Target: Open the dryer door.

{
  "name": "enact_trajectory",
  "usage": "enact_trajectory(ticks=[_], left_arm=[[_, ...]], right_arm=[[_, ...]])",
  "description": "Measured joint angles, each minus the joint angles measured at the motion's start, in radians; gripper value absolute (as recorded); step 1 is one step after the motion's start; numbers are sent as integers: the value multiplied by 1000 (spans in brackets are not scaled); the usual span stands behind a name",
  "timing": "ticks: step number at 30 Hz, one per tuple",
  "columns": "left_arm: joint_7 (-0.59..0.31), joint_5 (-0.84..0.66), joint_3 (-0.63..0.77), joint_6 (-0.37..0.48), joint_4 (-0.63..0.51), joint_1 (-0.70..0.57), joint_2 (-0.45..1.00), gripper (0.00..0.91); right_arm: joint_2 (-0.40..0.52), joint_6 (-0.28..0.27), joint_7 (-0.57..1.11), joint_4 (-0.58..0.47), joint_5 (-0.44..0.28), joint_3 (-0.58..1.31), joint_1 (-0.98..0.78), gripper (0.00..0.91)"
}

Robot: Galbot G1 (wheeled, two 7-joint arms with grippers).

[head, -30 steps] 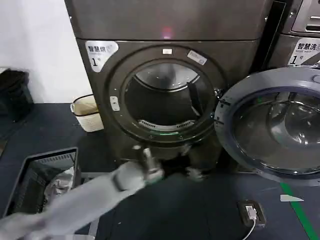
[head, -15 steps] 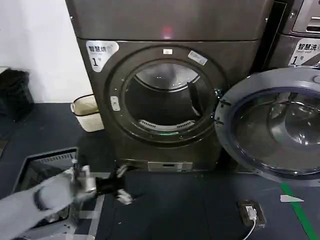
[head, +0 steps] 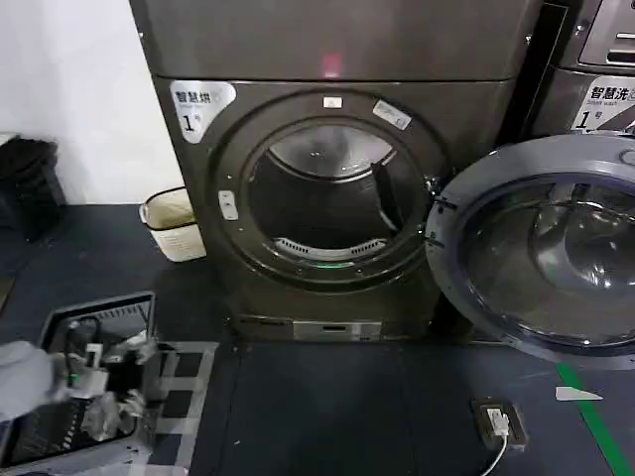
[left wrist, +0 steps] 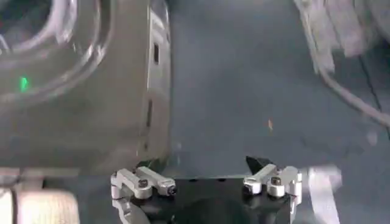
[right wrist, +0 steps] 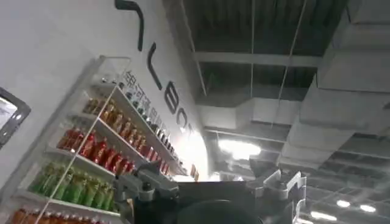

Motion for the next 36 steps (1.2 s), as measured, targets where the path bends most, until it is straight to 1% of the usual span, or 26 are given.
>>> enact_trajectory(ticks=[5, 14, 21, 28, 32, 36], left_arm=[[21, 59, 0, -11, 61, -2, 20, 907], [53, 94, -4, -52, 138, -6, 68, 907], [65, 160, 14, -73, 170, -9, 78, 907], [93, 201, 14, -76, 186, -14, 79, 907], [69, 186, 12, -73, 188, -18, 79, 907], [75, 194, 12, -80, 193, -18, 81, 907]], right_arm=[[-2, 2, 0, -4, 0, 2, -1, 907], [0, 3, -2, -6, -3, -6, 5, 907], [0, 3, -3, -11, -10, 3, 4, 907], [3, 5, -3, -12, -13, 2, 4, 907], [9, 8, -4, -7, -12, -2, 5, 907], [11, 13, -4, 0, -8, 0, 4, 907]])
